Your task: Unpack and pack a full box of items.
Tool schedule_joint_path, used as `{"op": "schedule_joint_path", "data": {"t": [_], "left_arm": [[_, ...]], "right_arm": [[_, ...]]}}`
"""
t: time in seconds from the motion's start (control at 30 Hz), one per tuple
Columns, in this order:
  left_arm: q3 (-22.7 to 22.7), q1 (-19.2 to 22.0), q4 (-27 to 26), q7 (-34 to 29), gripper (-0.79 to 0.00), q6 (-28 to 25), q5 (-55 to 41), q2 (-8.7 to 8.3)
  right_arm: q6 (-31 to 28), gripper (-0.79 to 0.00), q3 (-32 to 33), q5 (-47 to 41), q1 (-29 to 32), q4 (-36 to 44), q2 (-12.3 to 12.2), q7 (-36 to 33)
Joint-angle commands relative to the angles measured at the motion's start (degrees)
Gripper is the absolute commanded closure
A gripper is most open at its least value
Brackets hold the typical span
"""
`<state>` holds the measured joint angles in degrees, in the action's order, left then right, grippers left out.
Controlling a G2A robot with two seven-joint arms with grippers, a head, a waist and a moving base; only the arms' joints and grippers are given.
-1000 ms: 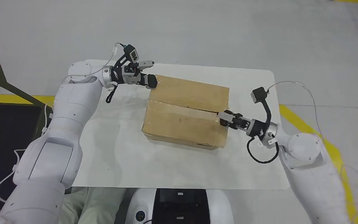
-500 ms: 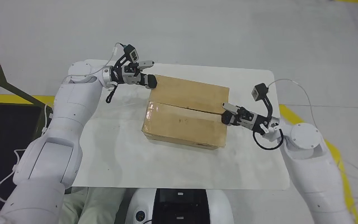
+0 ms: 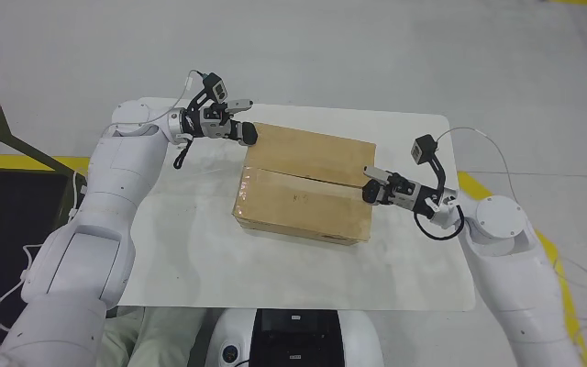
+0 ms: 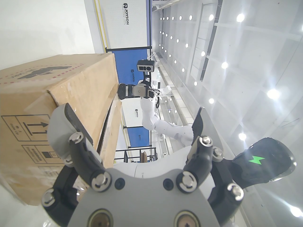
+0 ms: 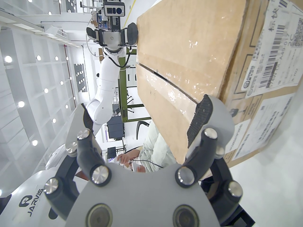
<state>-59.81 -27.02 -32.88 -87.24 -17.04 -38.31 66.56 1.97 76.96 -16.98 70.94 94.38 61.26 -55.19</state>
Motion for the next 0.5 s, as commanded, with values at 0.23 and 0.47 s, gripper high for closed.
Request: {"op": "schedule_joint_path", "data": {"t": [0.23, 0.47], "left_arm": [[-5.45, -4.20, -8.27, 4.65, -0.785, 1.19, -2.97, -1.98], [-12.40, -11.63, -18.14, 11.11, -0.785, 1.12, -0.97, -4.88]], "right_arm": [[0.00, -0.785, 0.01, -0.01, 0.00, 0.00, 0.00, 0.00], [0.00, -0.785, 0.01, -0.01, 0.00, 0.00, 0.00, 0.00]]}}
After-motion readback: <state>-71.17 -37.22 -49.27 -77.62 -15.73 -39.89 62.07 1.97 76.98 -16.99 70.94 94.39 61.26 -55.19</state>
